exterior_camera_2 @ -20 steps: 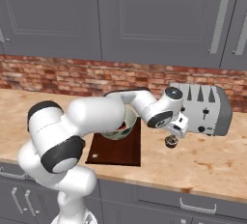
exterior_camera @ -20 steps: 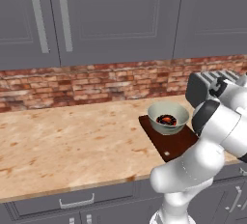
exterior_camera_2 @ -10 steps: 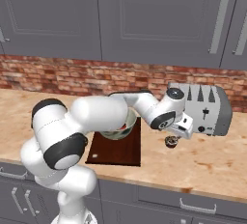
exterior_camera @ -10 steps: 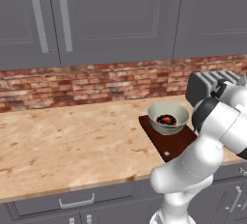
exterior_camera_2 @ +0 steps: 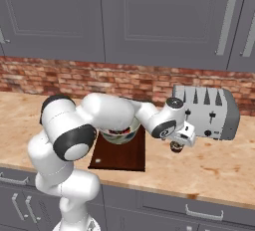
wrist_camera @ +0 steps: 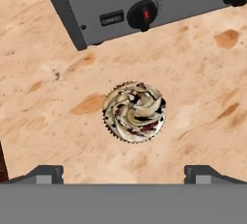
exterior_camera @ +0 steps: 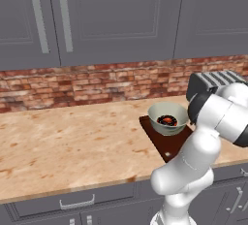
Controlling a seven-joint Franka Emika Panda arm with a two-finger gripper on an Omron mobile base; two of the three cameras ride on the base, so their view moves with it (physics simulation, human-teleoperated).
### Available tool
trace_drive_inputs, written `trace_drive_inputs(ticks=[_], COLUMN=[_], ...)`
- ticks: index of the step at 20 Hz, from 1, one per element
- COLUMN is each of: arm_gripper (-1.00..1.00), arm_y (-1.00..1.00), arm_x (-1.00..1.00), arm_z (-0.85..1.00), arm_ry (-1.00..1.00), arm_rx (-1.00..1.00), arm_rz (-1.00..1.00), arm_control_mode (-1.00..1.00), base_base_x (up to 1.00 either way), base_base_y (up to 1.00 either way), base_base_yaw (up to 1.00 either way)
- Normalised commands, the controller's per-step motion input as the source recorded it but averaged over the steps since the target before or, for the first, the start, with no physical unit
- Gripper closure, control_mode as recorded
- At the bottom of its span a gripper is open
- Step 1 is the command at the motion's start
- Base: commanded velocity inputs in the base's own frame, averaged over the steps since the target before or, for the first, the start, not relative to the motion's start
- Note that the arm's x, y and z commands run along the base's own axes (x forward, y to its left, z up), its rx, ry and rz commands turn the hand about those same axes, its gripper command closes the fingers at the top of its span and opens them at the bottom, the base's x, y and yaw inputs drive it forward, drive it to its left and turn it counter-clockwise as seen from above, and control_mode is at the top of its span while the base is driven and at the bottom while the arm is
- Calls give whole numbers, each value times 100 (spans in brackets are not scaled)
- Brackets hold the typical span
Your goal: Place the bowl with donut and the cupcake onto the tray.
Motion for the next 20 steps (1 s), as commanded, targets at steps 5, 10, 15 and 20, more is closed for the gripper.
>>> trace_drive_inputs(ticks=[5, 10, 15, 20], arm_gripper=[-100, -100, -100, -100], arm_y=[-5, -6, -2, 0], arm_x=[27, -3, -6, 5], arm_z=[7, -3, -20, -29], arm_ry=[11, 9, 3, 0], arm_rx=[-3, 0, 0, 1], arm_rz=[5, 2, 7, 13], arm_control_mode=[-100, -100, -100, -100], base_base_x=[0, 0, 0, 0], base_base_y=[0, 0, 0, 0], base_base_yaw=[0, 0, 0, 0])
